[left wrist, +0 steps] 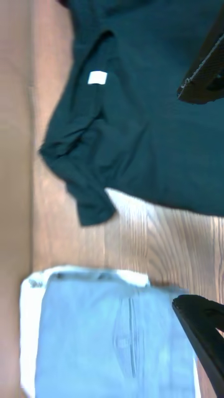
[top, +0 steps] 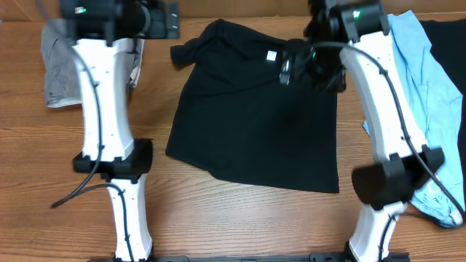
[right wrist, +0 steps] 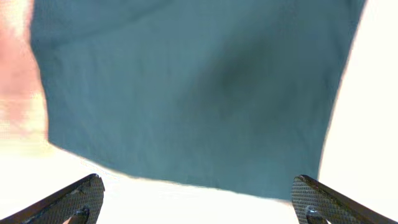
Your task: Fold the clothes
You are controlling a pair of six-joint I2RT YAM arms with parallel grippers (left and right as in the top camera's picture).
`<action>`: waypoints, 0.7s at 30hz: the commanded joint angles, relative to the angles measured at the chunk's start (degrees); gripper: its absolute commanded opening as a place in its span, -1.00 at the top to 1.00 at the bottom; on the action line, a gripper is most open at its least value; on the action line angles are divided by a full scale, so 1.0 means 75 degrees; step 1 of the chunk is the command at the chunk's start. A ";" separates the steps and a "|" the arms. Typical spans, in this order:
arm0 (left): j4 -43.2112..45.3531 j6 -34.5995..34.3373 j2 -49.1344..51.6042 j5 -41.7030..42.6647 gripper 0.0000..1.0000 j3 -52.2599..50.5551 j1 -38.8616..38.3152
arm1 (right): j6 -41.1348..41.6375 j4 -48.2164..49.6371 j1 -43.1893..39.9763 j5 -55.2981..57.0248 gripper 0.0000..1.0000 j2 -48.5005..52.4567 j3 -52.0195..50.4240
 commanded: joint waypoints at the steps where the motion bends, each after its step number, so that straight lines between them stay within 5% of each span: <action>1: -0.0017 0.0152 -0.0315 0.0189 -1.00 0.0154 0.0294 | 0.0810 0.0195 0.0388 0.0799 -1.00 -0.0702 -0.1635; 11: 0.0055 0.1064 -0.0289 0.0157 -1.00 -0.0530 0.0417 | 0.1696 0.2751 0.1000 0.0312 -0.99 -0.1501 -0.6271; 21: 0.0883 0.1180 -0.0289 0.0160 -1.00 -0.2072 0.0303 | 0.1967 0.4412 0.0903 -0.0195 -0.79 -0.1501 -0.8247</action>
